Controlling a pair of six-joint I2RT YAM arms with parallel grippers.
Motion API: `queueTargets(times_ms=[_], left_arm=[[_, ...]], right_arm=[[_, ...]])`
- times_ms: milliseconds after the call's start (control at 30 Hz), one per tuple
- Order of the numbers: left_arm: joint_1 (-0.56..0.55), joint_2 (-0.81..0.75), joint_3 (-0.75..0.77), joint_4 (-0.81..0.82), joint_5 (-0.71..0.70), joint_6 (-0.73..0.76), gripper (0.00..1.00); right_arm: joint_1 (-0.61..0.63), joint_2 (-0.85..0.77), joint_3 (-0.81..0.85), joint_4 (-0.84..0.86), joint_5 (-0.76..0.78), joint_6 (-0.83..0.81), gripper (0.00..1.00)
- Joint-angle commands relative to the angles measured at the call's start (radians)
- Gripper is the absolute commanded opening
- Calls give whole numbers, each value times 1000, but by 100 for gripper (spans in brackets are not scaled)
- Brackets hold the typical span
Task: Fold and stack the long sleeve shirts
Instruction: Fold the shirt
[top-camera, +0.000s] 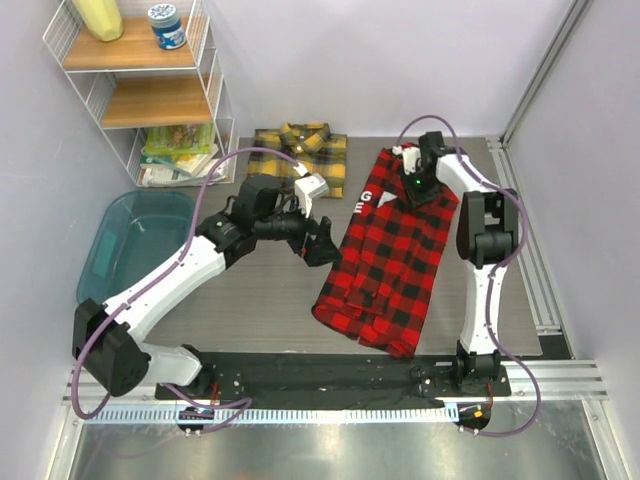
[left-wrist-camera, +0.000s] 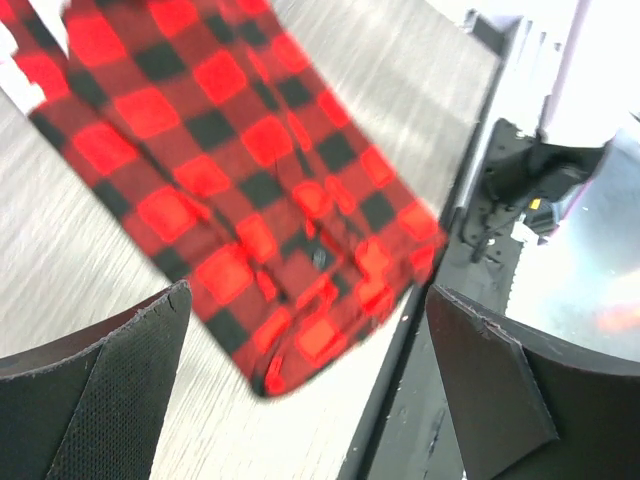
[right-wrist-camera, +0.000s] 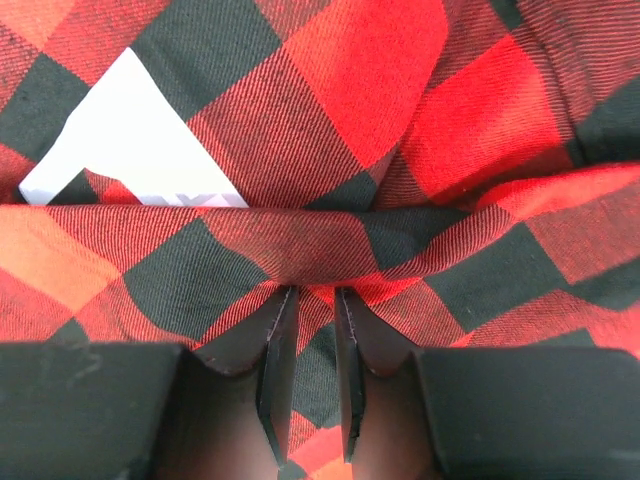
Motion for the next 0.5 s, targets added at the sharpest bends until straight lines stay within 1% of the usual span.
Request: queueTargets(times_ms=[0,67,133,200,233,267,300,333,367,400,433,467], left_arm=[[39,47,-53,28,73,31,100],[39,87,-24,-27,107,102,100],[39,136,16,-78,66,131,100],[40,143,34,-89,4,182,100],[40,135,36,-81,-5,249,100],[40,120,33,-66,-20,286,100],[40,100,27,-38,-90,302,100],[40,77,24,-2,-129,306,100],[40,72,46,-10,-155,338,100],[40,72,69,-29,-169,357,100],[40,87,97,-103,-153,386,100],[40,98,155,-137,-142,422,100]], right_arm=[[82,127,139,93,53,-151,26],[113,154,204,94,91,-185,27],[111,149,242,102,126,-194,28],[95,96,281,88,148,-190,31],[84,71,290,71,148,-191,34],[67,4,310,53,148,-200,36],[59,-30,319,10,152,-209,39],[53,-73,322,-8,154,-235,41],[46,-114,319,-21,157,-242,57],[44,-206,315,-41,157,-248,65],[42,-252,305,-48,137,-257,71],[42,-297,273,-53,114,-259,85]])
